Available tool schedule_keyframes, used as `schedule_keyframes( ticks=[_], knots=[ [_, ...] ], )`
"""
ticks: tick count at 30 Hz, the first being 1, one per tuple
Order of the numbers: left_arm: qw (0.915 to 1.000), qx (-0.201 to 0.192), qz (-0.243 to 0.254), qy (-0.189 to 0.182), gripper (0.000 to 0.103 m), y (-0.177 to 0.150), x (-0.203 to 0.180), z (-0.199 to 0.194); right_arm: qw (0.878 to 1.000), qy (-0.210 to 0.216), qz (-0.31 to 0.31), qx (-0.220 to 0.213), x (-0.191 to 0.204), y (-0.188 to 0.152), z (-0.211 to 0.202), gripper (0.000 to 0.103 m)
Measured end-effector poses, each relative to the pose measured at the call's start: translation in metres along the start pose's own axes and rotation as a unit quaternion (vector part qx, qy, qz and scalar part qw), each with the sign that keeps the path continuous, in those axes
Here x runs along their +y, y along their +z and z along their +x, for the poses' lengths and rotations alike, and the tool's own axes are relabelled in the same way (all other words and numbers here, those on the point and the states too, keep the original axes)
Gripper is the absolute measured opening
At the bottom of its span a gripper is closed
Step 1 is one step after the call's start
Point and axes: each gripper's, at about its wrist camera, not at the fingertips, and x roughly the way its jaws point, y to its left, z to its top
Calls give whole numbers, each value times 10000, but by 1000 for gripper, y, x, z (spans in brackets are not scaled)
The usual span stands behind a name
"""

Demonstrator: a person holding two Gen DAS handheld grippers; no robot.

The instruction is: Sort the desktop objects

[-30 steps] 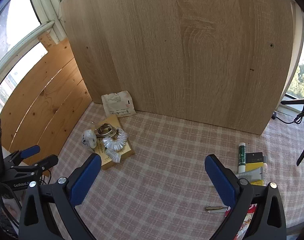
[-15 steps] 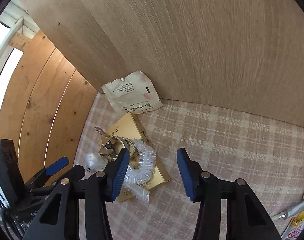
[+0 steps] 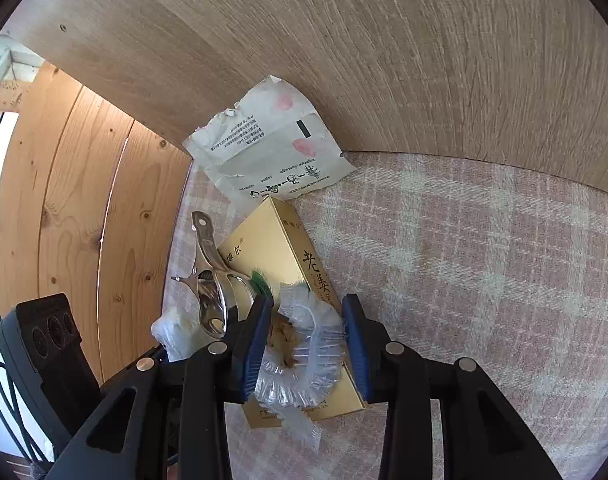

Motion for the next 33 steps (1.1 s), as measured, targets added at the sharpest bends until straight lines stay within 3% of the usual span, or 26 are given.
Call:
schedule_keyframes(
  ticks=[7,14,21,27,33],
  knots=[
    [9996,117,153,-188,51,-37,-26,-8,9999,-118,68,4,-19,-36,-25,33],
    [9944,484,811,-470,51,-117,-85,-15,9986,-376,364,-103,-63,-120,-82,33],
    [9780,905,1723,-745,51,-193,-141,-24,9919,-660,1010,-392,-108,-230,-137,33],
    [9656,1198,2082,-991,51,-233,-183,-21,9847,-822,1424,-575,-124,-280,-147,33],
    [9510,1474,2458,-1158,51,-260,-200,-26,9809,-954,1587,-596,-136,-315,-164,33]
  ],
)
